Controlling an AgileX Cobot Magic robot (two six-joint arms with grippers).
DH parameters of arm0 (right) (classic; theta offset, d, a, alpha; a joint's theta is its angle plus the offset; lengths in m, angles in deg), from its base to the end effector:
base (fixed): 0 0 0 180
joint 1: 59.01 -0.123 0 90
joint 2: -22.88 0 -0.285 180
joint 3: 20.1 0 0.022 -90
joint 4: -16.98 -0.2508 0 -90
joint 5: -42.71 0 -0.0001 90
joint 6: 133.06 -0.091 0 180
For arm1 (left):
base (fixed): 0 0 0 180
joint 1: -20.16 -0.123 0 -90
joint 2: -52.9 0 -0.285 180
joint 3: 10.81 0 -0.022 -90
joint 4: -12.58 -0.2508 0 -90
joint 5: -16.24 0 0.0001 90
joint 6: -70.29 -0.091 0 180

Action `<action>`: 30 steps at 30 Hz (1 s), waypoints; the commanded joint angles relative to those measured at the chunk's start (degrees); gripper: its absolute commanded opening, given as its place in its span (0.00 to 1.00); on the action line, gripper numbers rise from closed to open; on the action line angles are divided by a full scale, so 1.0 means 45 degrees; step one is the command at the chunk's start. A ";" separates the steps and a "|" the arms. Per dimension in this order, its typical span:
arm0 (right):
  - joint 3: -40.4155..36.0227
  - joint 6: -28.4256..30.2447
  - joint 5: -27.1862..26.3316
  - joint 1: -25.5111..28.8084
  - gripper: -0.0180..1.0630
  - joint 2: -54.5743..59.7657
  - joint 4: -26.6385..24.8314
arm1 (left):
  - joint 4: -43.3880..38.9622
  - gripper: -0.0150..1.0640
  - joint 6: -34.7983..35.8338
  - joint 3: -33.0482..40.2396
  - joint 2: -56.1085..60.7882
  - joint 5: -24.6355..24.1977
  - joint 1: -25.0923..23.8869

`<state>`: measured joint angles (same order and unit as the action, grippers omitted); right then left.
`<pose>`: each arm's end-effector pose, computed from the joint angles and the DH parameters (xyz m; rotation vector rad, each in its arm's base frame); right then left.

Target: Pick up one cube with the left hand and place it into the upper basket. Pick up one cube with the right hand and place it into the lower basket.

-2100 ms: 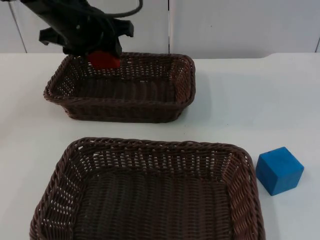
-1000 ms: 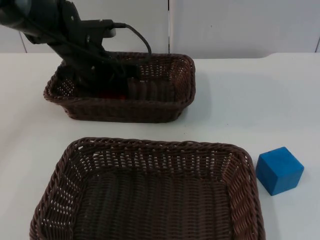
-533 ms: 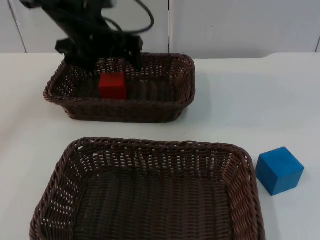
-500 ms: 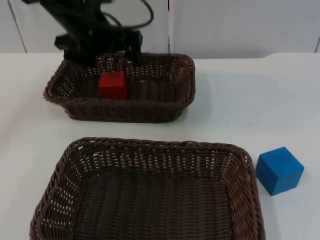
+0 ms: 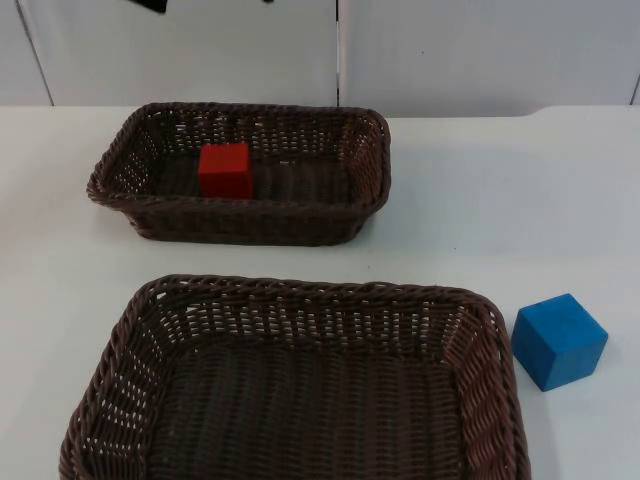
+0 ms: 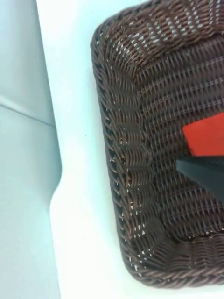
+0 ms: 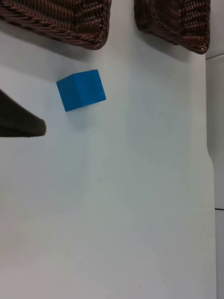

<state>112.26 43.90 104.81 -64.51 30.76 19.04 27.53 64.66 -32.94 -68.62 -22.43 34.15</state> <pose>-0.0072 -0.0036 0.2800 -0.0416 2.0523 0.0496 0.4439 -0.1257 0.2809 0.2413 2.3971 -0.3577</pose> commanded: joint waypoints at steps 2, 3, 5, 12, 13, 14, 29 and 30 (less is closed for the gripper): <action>0.0008 0.0033 -0.0071 0.0032 0.98 -0.0020 0.0041 | -0.0156 0.99 -0.0009 -0.0034 0.0694 -0.0473 0.0070; 0.0008 0.0033 -0.0071 0.0032 0.98 -0.0020 0.0041 | -0.0170 0.99 -0.0009 -0.0010 0.0874 -0.0545 0.0070; 0.0008 0.0033 -0.0071 0.0032 0.98 -0.0020 0.0041 | -0.0170 0.99 -0.0009 0.0318 0.1300 -0.0476 0.0070; 0.0008 0.0033 -0.0071 0.0032 0.98 -0.0020 0.0041 | -0.0170 0.99 -0.0009 0.2649 0.2909 0.0887 0.0070; 0.0008 0.0033 -0.0071 0.0032 0.98 -0.0020 0.0041 | -0.0170 0.99 -0.0009 0.3475 0.3487 0.1380 0.0070; 0.0008 0.0033 -0.0071 0.0032 0.98 -0.0020 0.0041 | -0.0170 0.99 -0.0009 0.4088 0.3810 0.1700 0.0070; 0.0008 0.0033 -0.0071 0.0032 0.98 -0.0020 0.0041 | -0.0170 0.99 -0.0009 0.9268 0.7242 0.3319 0.0070; 0.0008 0.0033 -0.0071 0.0032 0.98 -0.0020 0.0041 | -0.0170 0.99 -0.0009 0.9445 0.7537 0.3293 0.0070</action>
<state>112.26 43.90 104.81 -64.51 30.76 19.04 26.91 64.60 8.17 -37.24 -8.46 34.15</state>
